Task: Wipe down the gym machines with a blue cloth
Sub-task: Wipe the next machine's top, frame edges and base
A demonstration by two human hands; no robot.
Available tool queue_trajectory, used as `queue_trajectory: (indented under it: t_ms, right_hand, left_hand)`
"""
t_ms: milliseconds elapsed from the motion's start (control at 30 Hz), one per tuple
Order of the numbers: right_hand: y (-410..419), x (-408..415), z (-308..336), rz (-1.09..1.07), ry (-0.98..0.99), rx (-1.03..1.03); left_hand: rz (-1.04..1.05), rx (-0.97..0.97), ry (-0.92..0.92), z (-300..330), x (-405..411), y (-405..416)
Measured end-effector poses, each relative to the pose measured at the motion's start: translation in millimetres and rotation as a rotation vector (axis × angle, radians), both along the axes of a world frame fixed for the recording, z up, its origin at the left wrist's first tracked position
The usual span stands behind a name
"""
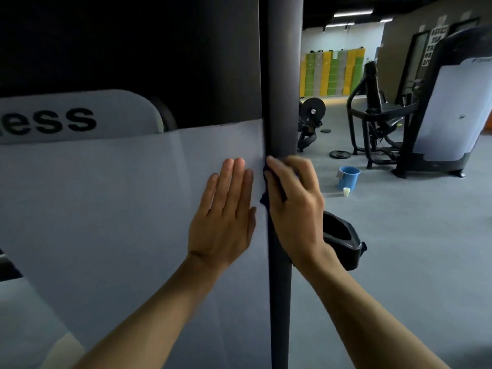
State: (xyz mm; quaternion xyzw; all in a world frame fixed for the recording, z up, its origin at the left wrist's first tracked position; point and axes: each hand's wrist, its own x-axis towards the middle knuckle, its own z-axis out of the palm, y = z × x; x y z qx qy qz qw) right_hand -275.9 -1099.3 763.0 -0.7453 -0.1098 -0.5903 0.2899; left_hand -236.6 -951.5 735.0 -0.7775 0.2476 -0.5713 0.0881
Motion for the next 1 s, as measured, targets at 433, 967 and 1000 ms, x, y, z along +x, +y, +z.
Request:
queue_trajectory:
  t_ms: [433, 967, 1000]
  right_hand:
    - [-2.9, -3.8, -136.7, -0.055, 0.020, -0.142]
    - [16.5, 21.3, -192.0, -0.117, -0.165, -0.037]
    - [13.4, 21.9, -191.1, -0.101, -0.168, -0.039]
  left_hand:
    - [-0.041, -0.006, -0.077, -74.2, -1.9, 2.5]
    - [-0.034, -0.030, -0.114, -136.0, 1.2, 6.1]
    - [-0.031, -0.034, -0.109, -142.9, 0.2, 6.1]
